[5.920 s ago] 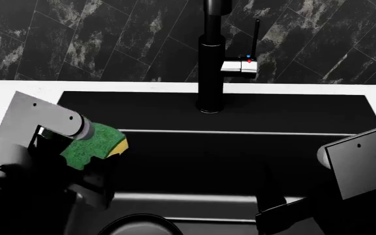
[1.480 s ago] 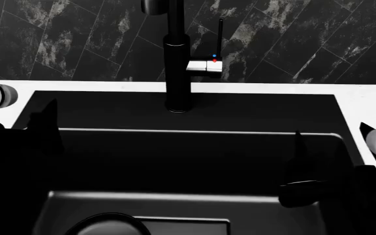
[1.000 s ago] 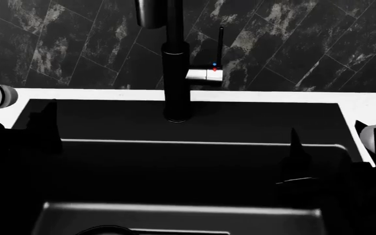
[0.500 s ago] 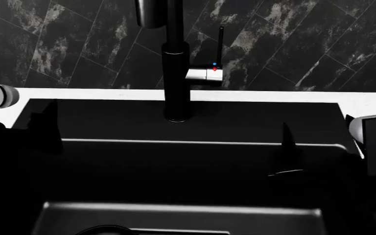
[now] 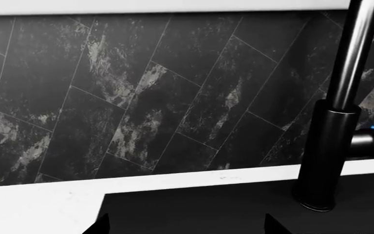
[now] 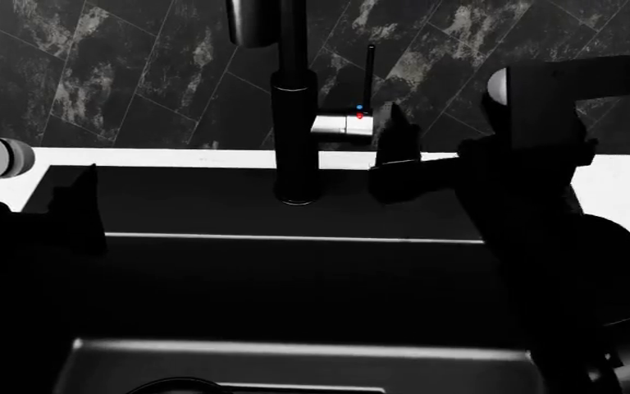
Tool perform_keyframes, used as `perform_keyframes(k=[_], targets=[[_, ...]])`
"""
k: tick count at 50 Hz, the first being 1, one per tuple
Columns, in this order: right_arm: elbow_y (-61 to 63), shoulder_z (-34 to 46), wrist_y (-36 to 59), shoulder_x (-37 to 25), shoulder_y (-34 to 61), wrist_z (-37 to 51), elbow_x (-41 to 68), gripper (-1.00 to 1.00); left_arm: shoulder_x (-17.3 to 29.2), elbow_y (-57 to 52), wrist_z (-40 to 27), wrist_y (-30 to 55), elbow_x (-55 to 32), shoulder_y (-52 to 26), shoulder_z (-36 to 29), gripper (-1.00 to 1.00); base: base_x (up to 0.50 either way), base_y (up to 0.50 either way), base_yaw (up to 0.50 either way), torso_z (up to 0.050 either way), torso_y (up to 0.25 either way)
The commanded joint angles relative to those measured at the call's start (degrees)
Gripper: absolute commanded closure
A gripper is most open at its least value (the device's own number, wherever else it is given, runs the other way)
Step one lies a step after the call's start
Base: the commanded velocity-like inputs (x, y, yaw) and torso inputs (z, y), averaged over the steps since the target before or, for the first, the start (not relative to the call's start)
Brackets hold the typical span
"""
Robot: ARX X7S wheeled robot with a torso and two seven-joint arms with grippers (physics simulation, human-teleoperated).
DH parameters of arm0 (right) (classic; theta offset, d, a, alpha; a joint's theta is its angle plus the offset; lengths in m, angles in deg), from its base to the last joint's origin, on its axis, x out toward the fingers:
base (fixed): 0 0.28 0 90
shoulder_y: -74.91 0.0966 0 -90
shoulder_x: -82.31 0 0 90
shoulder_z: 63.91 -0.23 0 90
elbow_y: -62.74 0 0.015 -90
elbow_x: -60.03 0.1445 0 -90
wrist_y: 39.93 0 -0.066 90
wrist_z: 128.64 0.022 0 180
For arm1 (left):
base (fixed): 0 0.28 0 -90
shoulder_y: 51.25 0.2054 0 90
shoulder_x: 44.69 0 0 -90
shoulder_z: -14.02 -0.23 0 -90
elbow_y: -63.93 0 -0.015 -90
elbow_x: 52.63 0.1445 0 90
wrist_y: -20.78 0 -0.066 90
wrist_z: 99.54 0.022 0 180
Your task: Pick the pan and sponge and place them into the sink. Then turn on the water.
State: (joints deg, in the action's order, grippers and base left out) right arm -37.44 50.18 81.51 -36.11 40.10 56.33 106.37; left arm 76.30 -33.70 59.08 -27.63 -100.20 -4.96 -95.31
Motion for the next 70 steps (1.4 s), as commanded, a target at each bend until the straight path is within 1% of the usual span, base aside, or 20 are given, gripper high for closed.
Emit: perform_keyframes(k=[1,6,10,21,28,33,40,56,65,70], targets=[[-16.3,3.6,-4.8,7.2,8.1,-6.4,-5.0,-1.0,0.3,-0.9,-0.4,0.4,-0.1,0.1,-0.2,-1.0,0.0,0.0,0.0,0.0,0.0],[-20.0,3.6,-6.6,8.6,9.5,-7.0,-5.9,-1.0,0.5,-1.3,-0.4,0.8,-0.4,0.0,-0.4,-1.0,0.0,0.0,0.0,0.0,0.0],[-25.2,4.1,-9.1,10.3,11.4,-8.5,-7.3,-1.0,0.6,-1.2,-0.2,0.7,-0.3,-0.2,-0.4,-1.0,0.0,0.0,0.0,0.0,0.0],[-44.9,4.3,-17.1,16.1,19.3,-15.5,-9.9,-1.0,0.7,0.0,0.4,-0.8,0.4,0.2,-0.2,-1.0,0.0,0.0,0.0,0.0,0.0],[-53.8,4.8,-21.0,18.5,22.9,-18.3,-11.4,-1.0,1.6,-1.6,-0.2,0.3,-0.8,-0.1,0.6,-1.0,0.0,0.0,0.0,0.0,0.0],[-64.0,5.0,-25.1,21.3,27.1,-21.3,-12.8,-1.0,1.6,-1.3,-0.5,0.6,-1.4,-0.1,1.1,-1.0,0.0,0.0,0.0,0.0,0.0],[-64.7,2.9,-25.0,21.7,28.2,-21.2,-15.3,-1.0,2.1,-1.8,-0.4,0.9,-1.7,-0.3,1.2,-1.0,0.0,0.0,0.0,0.0,0.0],[-64.7,-5.3,-24.3,21.9,27.7,-19.5,-24.2,-1.0,2.3,-1.2,0.0,0.4,-1.4,-0.1,1.0,-1.0,0.0,0.0,0.0,0.0,0.0],[-64.8,-10.1,-23.4,23.1,27.3,-21.9,-28.4,-1.0,1.7,-0.6,-0.6,0.8,-0.9,-0.9,0.3,-1.0,0.0,0.0,0.0,0.0,0.0],[-64.8,-12.7,-22.8,23.8,27.1,-23.1,-30.9,-1.0,1.3,-0.7,-0.8,-0.6,0.1,-0.5,0.2,-1.0,0.0,0.0,0.0,0.0,0.0]])
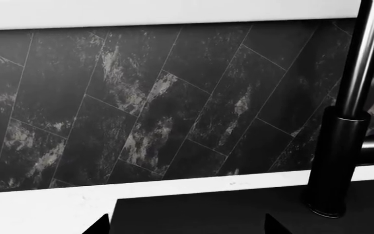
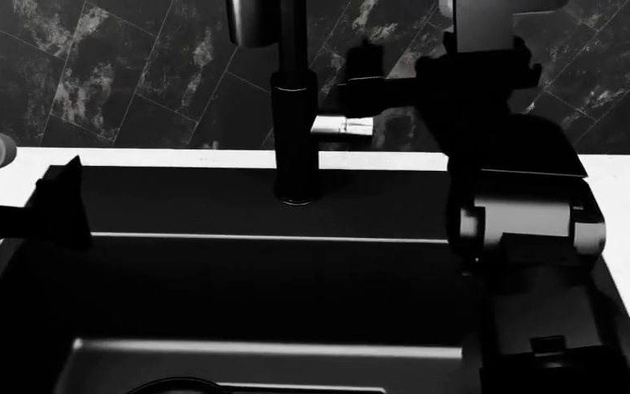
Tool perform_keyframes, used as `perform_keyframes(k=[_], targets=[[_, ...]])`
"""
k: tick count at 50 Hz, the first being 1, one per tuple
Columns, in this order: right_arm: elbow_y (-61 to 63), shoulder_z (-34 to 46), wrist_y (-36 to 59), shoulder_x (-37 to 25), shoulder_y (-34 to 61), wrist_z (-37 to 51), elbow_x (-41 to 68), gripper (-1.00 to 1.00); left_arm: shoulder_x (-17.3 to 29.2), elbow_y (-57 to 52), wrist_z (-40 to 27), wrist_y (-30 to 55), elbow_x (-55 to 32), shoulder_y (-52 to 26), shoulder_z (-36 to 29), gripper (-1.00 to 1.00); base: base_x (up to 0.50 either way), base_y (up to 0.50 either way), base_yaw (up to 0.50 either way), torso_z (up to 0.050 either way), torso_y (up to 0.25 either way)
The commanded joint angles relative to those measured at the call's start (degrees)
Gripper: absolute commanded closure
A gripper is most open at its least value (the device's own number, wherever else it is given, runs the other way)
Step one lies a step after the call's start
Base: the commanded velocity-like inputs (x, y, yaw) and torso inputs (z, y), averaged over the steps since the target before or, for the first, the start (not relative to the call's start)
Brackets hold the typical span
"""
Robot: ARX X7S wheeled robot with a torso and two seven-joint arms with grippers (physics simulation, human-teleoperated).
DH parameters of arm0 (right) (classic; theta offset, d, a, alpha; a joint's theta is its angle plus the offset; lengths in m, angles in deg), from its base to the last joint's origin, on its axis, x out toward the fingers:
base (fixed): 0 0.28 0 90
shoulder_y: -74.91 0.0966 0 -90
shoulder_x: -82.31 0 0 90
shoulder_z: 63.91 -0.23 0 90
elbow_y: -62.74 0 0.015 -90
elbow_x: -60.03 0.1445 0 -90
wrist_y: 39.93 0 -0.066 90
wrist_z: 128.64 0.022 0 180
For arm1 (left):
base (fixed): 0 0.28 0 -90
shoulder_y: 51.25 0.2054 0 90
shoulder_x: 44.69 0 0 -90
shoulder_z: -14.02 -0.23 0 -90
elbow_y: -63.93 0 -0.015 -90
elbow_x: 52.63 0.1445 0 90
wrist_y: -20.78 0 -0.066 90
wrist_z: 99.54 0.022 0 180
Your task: Pick the pan and sponge and place them into the sink. Then turn on the water.
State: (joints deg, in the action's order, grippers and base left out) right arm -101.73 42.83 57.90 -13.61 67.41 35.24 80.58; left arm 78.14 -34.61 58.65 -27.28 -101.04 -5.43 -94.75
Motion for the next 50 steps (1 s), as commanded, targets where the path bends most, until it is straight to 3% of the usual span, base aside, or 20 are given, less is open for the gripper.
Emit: perform_keyframes(k=[1,22,30,39,50], targets=[[-0.5,-5.8,0.9,1.5,-0.2,-2.3,-5.7,-1.0,-0.6,0.2,-0.3,-1.0,1.0,0.0,-0.5,-1.0,0.0,0.0,0.0,0.0,0.0],[-0.5,-14.4,1.3,2.7,-0.3,-3.0,-14.6,-1.0,3.7,-4.2,0.3,2.6,-1.0,-4.0,0.5,-1.0,0.0,0.0,0.0,0.0,0.0],[-0.5,-16.2,1.2,2.9,-0.2,-3.3,-16.4,-1.0,3.3,-4.6,0.3,3.1,-0.3,-4.8,-0.9,-1.0,0.0,0.0,0.0,0.0,0.0],[-0.5,-17.3,1.4,3.3,0.1,-3.6,-17.9,-1.0,2.3,-4.3,-0.6,3.9,-0.1,-5.8,-1.6,-1.0,0.0,0.0,0.0,0.009,-0.113],[-0.5,-18.1,1.6,3.5,0.4,-3.7,-18.9,-1.0,4.5,-4.4,1.0,3.1,-0.5,-4.8,-0.6,-1.0,0.0,0.0,0.0,0.011,-0.149]])
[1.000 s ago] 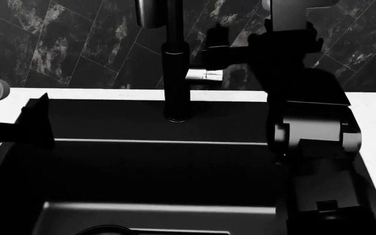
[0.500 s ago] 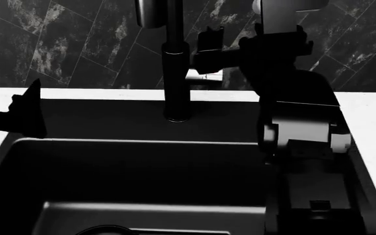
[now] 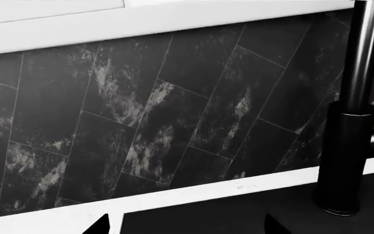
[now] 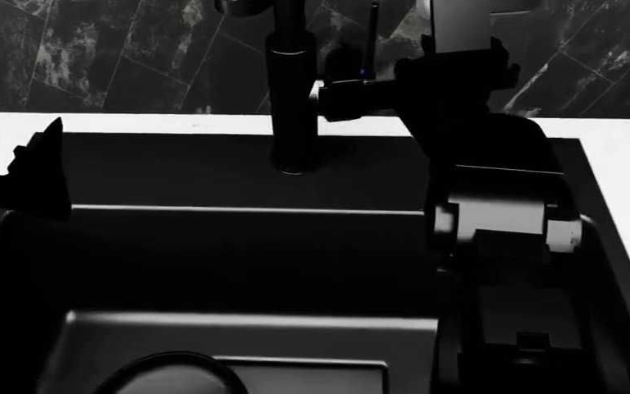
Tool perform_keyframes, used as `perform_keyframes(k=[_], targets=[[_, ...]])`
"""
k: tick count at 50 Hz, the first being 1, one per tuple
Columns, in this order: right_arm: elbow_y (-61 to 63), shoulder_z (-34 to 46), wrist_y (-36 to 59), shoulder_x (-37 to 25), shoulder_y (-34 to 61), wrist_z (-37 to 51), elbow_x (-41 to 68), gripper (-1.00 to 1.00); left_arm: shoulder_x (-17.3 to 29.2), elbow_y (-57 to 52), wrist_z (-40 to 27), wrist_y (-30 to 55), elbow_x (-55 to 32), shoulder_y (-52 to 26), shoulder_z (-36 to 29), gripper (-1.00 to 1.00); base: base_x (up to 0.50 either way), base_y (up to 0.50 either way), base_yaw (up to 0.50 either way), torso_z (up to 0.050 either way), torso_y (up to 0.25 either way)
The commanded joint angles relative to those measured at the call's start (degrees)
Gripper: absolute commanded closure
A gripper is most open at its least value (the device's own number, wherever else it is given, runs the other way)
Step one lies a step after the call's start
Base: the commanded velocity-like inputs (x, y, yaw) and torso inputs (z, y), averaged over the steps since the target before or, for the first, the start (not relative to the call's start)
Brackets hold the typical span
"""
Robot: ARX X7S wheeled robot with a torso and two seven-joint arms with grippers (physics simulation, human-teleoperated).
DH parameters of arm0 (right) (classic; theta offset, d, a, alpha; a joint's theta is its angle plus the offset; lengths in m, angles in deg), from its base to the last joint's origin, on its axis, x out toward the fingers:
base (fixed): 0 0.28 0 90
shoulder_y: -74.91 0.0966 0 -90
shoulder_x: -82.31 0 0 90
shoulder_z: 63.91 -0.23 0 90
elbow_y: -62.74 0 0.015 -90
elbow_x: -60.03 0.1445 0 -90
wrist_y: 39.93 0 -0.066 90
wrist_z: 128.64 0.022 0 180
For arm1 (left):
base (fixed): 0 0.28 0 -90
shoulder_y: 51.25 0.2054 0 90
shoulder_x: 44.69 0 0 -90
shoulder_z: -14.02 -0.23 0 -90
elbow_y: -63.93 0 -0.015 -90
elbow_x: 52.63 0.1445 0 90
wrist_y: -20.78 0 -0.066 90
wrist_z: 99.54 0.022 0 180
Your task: Pick the pan and sponge and place them into the sink. Then turn on the water.
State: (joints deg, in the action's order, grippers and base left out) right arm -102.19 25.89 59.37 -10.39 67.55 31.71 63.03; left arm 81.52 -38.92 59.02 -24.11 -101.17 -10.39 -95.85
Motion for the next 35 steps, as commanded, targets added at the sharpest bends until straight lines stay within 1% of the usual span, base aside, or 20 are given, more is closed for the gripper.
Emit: perform_keyframes(k=[1,22,35], targets=[[0.0,-1.2,0.2,0.3,0.4,-0.1,-1.5,-1.0,1.1,-0.1,0.5,0.0,-0.4,0.1,0.6,-1.0,0.0,0.0,0.0,0.012,-0.15],[0.0,-0.9,1.2,0.8,3.5,-0.3,-2.3,-1.0,0.1,0.0,0.0,-0.3,0.1,-0.1,-0.4,-1.0,0.0,0.0,0.0,0.011,-0.078],[0.0,-0.9,0.8,0.9,5.0,0.0,-2.4,-1.0,1.2,-0.3,0.8,-0.9,0.3,0.2,-0.3,-1.0,0.0,0.0,0.0,0.012,-0.084]])
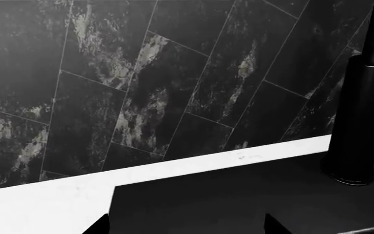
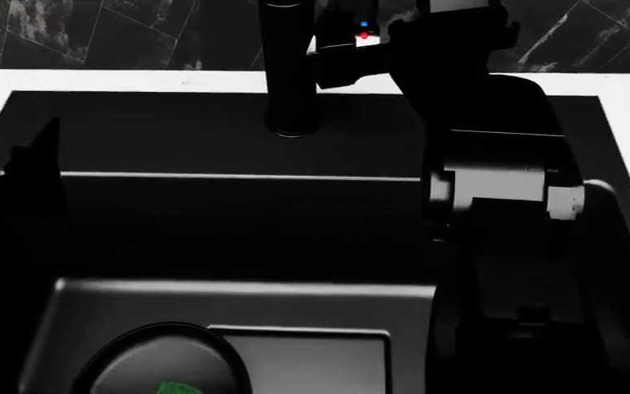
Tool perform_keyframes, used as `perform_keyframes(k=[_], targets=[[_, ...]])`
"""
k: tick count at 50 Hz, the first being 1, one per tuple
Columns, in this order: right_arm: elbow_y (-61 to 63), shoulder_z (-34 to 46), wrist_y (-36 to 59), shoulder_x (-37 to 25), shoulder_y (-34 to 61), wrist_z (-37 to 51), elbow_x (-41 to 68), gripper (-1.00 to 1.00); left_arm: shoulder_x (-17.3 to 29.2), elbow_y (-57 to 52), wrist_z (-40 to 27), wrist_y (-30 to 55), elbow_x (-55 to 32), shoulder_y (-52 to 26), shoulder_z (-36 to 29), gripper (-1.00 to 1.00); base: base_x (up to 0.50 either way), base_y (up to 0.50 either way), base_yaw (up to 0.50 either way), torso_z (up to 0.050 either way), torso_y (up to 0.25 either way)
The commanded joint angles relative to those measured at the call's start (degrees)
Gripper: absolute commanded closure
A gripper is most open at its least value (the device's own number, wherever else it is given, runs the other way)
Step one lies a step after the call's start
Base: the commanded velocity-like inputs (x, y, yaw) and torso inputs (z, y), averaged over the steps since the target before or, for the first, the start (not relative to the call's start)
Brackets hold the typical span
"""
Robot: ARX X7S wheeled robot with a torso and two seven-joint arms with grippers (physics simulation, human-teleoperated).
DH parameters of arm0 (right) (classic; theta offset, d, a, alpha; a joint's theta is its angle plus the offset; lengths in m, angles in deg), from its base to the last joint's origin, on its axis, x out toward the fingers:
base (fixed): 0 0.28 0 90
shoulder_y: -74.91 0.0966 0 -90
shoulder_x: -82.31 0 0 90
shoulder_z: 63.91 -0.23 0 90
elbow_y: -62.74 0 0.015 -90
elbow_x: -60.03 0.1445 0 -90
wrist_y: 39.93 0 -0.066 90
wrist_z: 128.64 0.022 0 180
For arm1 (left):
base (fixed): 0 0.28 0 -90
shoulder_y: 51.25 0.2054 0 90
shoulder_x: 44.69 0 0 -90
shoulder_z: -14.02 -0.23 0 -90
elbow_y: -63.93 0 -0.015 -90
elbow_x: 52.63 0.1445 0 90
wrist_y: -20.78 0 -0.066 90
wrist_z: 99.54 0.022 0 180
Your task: Pick the pan and sponge and place them into the sink. Then turn on the water.
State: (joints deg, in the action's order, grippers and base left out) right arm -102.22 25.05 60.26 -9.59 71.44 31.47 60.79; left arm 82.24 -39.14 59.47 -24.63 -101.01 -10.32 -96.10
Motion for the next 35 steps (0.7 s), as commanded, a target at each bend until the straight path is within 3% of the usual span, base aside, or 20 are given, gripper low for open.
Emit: perform_keyframes(k=[1,35], targets=[[0.0,-0.1,-0.1,0.0,1.2,0.3,-0.2,-1.0,0.4,-0.1,0.4,-0.3,0.1,0.0,0.0,-1.0,0.0,0.0,0.0,0.014,-0.096],[0.0,0.4,0.8,-1.6,1.8,6.1,-1.0,-1.0,0.5,0.0,-0.4,-0.2,-0.5,0.1,0.5,-1.0,0.0,0.0,0.0,0.003,-0.012]])
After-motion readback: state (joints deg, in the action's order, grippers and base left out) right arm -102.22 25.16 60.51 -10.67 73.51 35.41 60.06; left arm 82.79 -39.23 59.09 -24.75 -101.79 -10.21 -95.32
